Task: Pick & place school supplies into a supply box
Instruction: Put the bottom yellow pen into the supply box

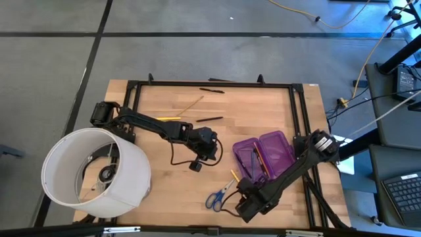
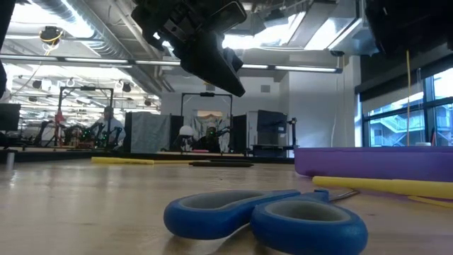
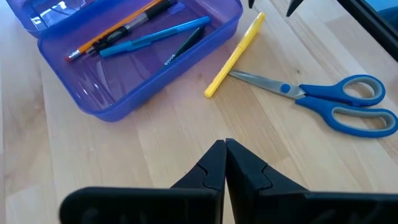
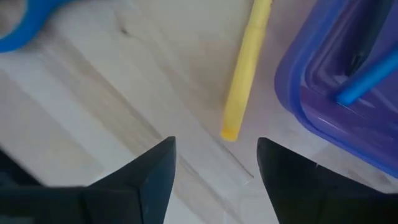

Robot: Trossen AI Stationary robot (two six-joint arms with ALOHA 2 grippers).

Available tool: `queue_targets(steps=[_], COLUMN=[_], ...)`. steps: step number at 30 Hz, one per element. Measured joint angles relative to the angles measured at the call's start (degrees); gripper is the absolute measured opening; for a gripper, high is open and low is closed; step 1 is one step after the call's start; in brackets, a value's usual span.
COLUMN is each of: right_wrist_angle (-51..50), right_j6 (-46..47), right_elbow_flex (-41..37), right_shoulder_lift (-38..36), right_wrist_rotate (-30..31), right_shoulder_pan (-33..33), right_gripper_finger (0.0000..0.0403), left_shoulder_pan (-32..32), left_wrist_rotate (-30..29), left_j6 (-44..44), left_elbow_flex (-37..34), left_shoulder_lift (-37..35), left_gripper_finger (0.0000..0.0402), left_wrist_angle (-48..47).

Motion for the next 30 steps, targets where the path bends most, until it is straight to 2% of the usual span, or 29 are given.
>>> queue_targets(steps=[6,19,23,30], right_wrist_angle=[0.8,5.48,5.48,5.46], right_j6=[0.03,0.02,-0.04,-0.2], right_elbow_flex=[-0.53,-4.44,-4.44,-4.44], right_shoulder_lift=[0.45,0.45,0.45,0.45], right_wrist_rotate=[3.18,2.69,2.52,1.66], right_shoulder_pan=[-0.29,-2.52,-3.08,-3.15], right_gripper_finger=[0.0226,0.022,0.019,0.01], left_shoulder_pan=[-0.01,-0.01,-0.01,-0.01], left_wrist_rotate=[0.02,0.02,0.02,0.01], left_j6=[-0.42,-0.63,-0.61,-0.61], left_elbow_flex=[0.0,0.0,0.0,0.0], left_shoulder_lift=[0.0,0.0,0.0,0.0], left_gripper_finger=[0.0003,0.0002,0.0005,0.0002], left_wrist_angle=[-0.19,-1.17,-1.22,-1.29])
